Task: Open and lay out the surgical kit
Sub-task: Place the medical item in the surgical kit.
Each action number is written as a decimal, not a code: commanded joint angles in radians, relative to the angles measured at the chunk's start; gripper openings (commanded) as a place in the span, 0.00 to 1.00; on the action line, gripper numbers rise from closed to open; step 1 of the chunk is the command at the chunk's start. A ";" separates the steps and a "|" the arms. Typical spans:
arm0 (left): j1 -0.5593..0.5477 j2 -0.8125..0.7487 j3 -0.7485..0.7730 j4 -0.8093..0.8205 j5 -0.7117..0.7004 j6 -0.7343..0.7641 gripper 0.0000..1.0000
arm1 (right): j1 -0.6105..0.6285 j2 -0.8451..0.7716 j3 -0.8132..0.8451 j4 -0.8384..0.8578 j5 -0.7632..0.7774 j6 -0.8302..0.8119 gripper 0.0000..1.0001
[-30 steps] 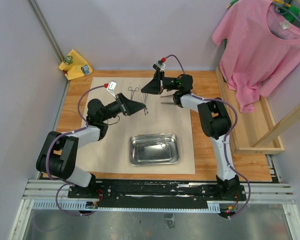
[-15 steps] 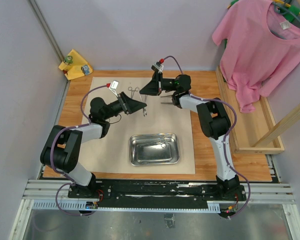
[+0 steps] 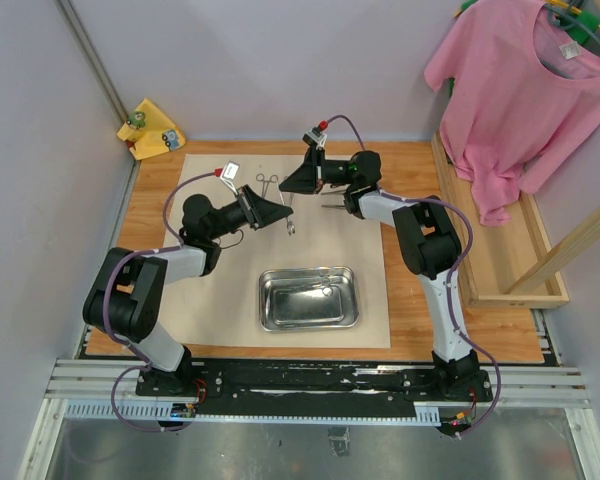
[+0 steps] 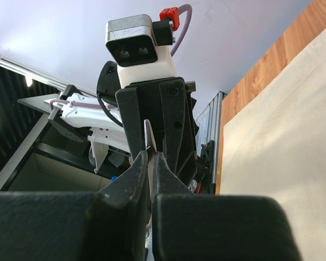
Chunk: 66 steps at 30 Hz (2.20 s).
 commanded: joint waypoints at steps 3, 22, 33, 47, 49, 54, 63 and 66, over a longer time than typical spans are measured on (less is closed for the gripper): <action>-0.003 0.009 0.020 0.026 0.034 0.017 0.13 | -0.003 0.000 -0.013 0.008 -0.001 -0.033 0.01; -0.006 -0.087 0.089 -0.387 0.014 0.209 0.10 | -0.114 -0.160 -0.243 -0.010 -0.038 -0.051 0.44; -0.102 -0.194 0.264 -1.044 -0.207 0.603 0.10 | -0.177 -0.547 -0.166 -1.860 0.183 -1.442 0.53; -0.296 -0.172 0.404 -1.310 -0.447 0.798 0.10 | -0.075 -0.553 -0.048 -2.010 0.228 -1.507 0.50; -0.315 -0.160 0.423 -1.334 -0.462 0.822 0.10 | -0.060 -0.521 -0.013 -2.043 0.222 -1.523 0.49; -0.353 -0.142 0.434 -1.355 -0.495 0.852 0.11 | -0.041 -0.468 0.033 -2.047 0.182 -1.514 0.48; -0.382 -0.121 0.440 -1.365 -0.510 0.866 0.11 | -0.019 -0.426 0.084 -2.068 0.204 -1.513 0.45; -0.384 -0.117 0.441 -1.367 -0.504 0.869 0.11 | -0.018 -0.414 0.082 -2.072 0.206 -1.515 0.41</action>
